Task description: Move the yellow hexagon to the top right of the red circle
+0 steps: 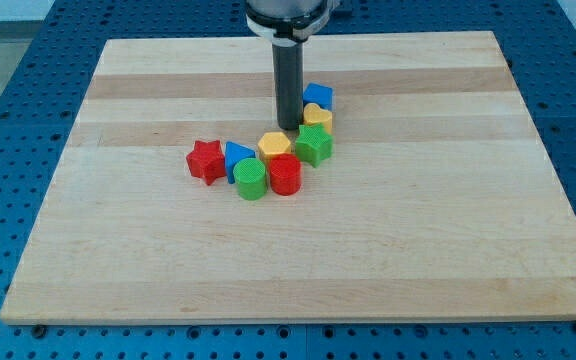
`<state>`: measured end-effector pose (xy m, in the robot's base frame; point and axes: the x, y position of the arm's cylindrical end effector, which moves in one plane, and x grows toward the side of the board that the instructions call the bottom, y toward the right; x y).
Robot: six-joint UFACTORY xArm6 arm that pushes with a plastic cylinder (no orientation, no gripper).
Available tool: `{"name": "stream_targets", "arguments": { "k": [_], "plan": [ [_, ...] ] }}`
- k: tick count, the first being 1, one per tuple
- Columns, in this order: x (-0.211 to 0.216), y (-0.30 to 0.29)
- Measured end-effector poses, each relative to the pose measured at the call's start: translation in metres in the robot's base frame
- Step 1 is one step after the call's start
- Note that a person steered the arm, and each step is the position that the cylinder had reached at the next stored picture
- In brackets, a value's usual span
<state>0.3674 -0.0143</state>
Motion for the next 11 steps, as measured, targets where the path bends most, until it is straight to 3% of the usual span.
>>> {"name": "stream_targets", "arguments": {
  "k": [1, 3, 7, 8, 9, 10, 11],
  "plan": [
    [-0.009, 0.001],
    [0.021, -0.063],
    [0.080, -0.018],
    [0.082, -0.014],
    [0.067, -0.049],
    [0.028, -0.032],
    [0.032, -0.008]
  ]
}}
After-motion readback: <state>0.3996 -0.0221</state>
